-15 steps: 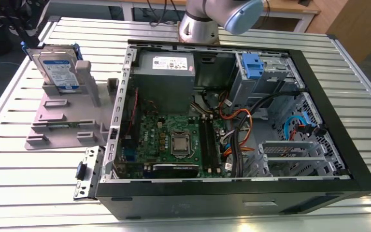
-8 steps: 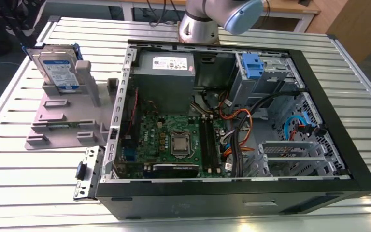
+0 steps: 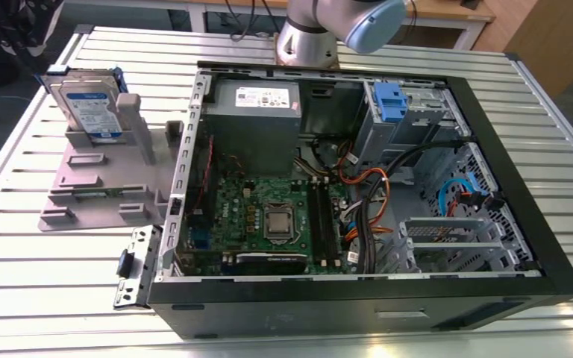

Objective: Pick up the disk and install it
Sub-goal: 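Reach for the disk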

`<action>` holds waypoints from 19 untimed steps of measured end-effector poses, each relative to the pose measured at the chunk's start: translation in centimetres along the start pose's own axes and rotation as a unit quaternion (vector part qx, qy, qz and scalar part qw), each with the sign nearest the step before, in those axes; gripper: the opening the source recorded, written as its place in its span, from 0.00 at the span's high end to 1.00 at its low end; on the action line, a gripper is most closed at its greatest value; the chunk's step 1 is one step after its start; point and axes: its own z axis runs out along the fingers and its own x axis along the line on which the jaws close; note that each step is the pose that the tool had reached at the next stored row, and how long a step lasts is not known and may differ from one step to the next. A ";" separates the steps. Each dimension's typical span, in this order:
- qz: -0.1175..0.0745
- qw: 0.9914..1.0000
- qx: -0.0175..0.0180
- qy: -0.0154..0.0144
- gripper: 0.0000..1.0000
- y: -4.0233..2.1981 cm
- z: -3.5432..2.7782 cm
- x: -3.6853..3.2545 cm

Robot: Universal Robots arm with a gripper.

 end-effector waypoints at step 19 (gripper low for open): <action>0.000 1.000 0.000 0.000 0.90 1.62 1.35 0.47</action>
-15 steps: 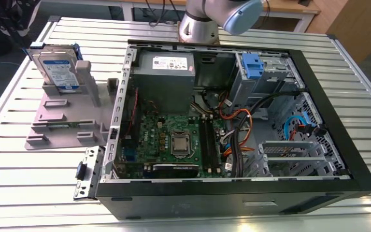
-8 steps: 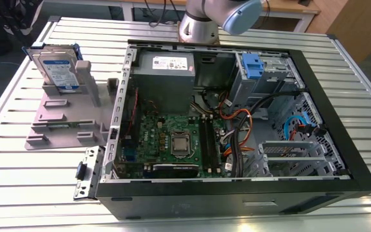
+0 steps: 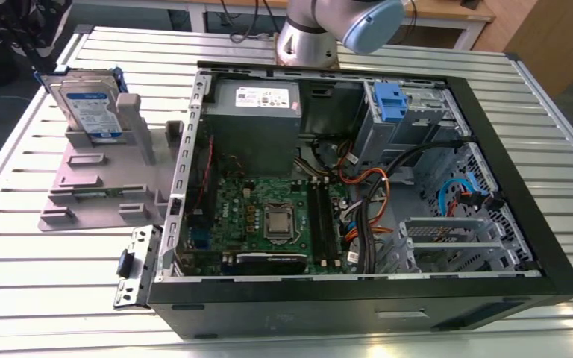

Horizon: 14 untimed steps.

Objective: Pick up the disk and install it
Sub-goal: 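Reach for the disk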

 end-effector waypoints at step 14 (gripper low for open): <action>0.000 1.000 0.000 0.000 0.90 0.06 1.62 1.13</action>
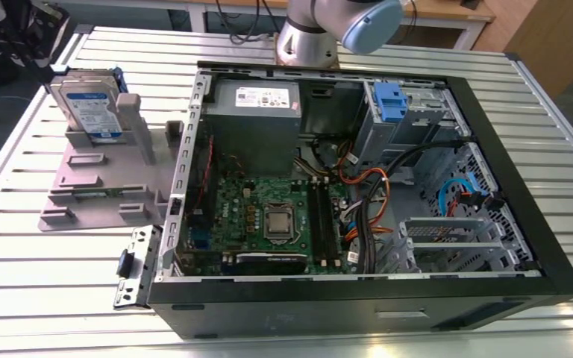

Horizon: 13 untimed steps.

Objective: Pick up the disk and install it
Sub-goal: 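Reach for the disk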

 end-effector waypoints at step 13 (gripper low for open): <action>0.000 1.000 0.000 0.000 0.90 -0.07 1.03 0.55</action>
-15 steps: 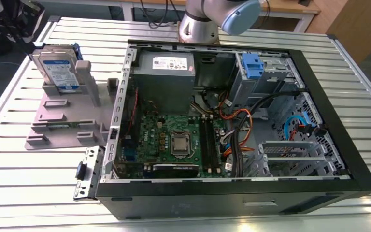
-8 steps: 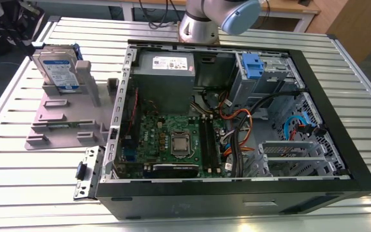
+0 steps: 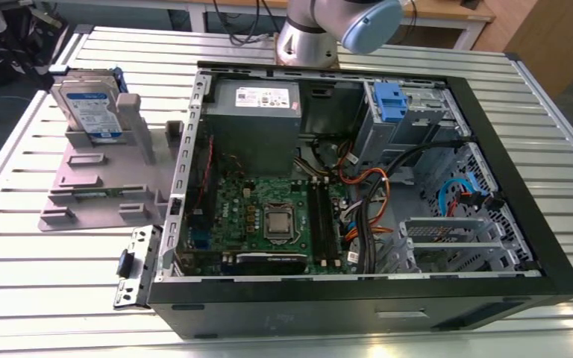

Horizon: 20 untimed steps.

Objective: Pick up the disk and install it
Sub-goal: 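Reach for the disk, then pick up the disk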

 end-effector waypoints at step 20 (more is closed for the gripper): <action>-0.002 1.000 0.000 0.000 0.90 -0.03 0.42 0.15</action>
